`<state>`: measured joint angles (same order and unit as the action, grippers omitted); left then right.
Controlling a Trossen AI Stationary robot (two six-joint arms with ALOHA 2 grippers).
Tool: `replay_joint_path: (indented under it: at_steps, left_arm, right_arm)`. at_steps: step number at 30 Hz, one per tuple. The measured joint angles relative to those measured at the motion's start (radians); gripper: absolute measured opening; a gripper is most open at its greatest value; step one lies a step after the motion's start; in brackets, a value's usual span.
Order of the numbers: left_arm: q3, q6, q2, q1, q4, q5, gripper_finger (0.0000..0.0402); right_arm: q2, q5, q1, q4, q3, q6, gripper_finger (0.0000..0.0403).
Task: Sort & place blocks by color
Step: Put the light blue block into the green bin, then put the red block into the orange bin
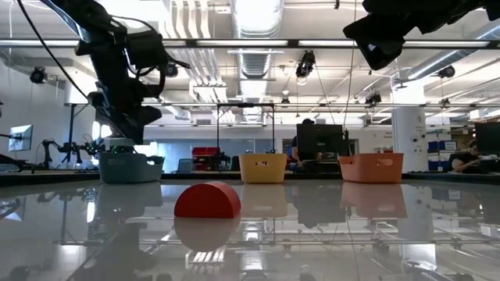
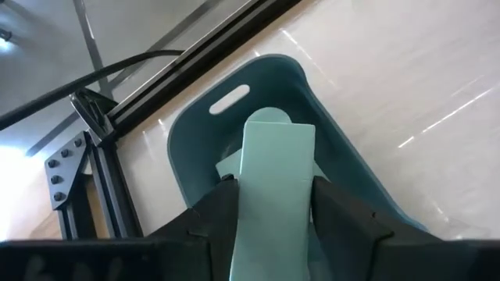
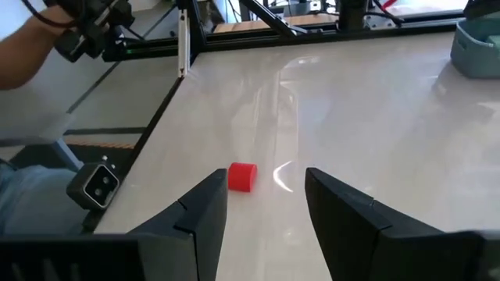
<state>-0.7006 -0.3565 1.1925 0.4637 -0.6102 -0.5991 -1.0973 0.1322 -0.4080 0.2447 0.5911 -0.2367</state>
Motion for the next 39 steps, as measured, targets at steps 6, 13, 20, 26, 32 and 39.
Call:
replay_joint_path:
  at_steps: [6,13,20,26,32,39]
  left_arm:
    - [-0.001,0.002,0.004,0.0,0.001,0.002,0.0187]
    - [-0.03,0.006,-0.001,-0.016,-0.001,0.059,0.0234]
    - [-0.095,-0.027,-0.064,-0.149,0.001,0.116,0.0237]
    - [-0.117,-0.129,-0.131,-0.387,0.047,0.117,0.0237]
    - [-0.094,-0.309,-0.125,-0.694,0.196,0.114,0.0237]
    - [-0.093,-0.45,0.028,-0.999,0.342,0.095,0.0237]
  right_arm:
    - [0.0,0.0,0.0,0.001,0.002,-0.064,0.0162]
    - [-0.008,0.022,0.0,0.001,0.003,-0.115,0.0162]
    - [-0.089,0.053,0.0,0.002,0.003,-0.163,0.0162]
    - [-0.188,0.053,-0.003,0.008,0.033,-0.174,0.0162]
    - [-0.315,0.054,-0.027,0.01,0.115,-0.152,0.0162]
    - [-0.503,0.1,-0.061,0.036,0.244,-0.079,0.0162]
